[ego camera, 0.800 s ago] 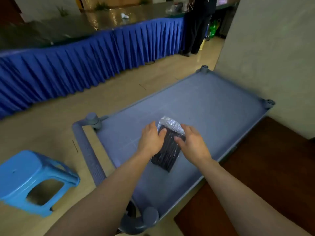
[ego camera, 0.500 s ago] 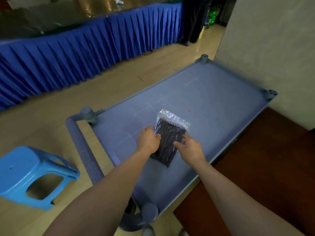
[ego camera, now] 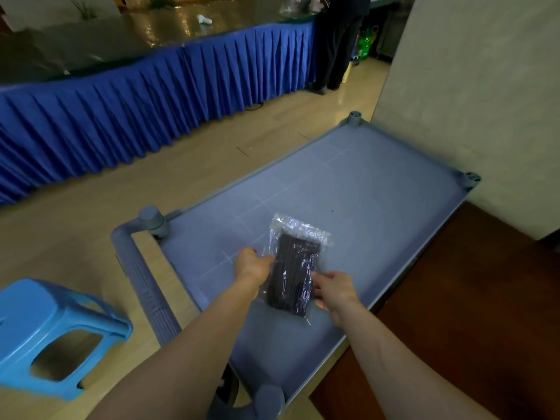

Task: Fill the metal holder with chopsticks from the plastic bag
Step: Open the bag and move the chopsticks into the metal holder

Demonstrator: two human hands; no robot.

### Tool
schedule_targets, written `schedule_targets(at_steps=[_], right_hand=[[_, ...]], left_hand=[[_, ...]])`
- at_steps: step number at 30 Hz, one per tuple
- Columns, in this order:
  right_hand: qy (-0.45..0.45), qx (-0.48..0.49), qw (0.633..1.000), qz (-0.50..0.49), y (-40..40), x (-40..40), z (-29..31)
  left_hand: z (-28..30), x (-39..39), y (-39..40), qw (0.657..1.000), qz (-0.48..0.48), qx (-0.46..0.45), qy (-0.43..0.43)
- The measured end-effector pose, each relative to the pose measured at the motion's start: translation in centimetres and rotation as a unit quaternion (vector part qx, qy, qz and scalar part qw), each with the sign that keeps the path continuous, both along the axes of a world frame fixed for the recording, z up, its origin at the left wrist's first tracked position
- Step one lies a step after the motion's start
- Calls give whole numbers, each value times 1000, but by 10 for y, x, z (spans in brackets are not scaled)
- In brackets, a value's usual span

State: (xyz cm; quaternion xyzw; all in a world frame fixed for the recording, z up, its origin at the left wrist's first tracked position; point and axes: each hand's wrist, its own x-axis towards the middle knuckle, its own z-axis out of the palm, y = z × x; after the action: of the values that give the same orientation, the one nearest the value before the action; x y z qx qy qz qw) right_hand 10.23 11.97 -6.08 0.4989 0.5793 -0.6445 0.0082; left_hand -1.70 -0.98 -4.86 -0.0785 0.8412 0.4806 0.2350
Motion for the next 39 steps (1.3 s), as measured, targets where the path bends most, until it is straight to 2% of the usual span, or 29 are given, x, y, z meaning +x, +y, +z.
schedule_targets(at_steps=[5,13,20,28,32,39], right_hand=[[-2,-21,1000,-18,2,1,4],[-24,40,999,-3,-14,-1,2],[-2,18,1000,-21,-16,0,5],[71,-58,994,-62,-12,14,40],[145,-85,983,-77,-7,29,71],[263,-52,956,-119,11,71,110]], left_hand=[[7,0,-5,996,37,73,-36],[15,9,-17,985,-5,134,-106],[22,16,-22,965,-12,227,-129],[65,18,-13,942,-88,307,-101],[83,21,-7,930,-133,329,-94],[104,37,9,891,-196,397,-97]])
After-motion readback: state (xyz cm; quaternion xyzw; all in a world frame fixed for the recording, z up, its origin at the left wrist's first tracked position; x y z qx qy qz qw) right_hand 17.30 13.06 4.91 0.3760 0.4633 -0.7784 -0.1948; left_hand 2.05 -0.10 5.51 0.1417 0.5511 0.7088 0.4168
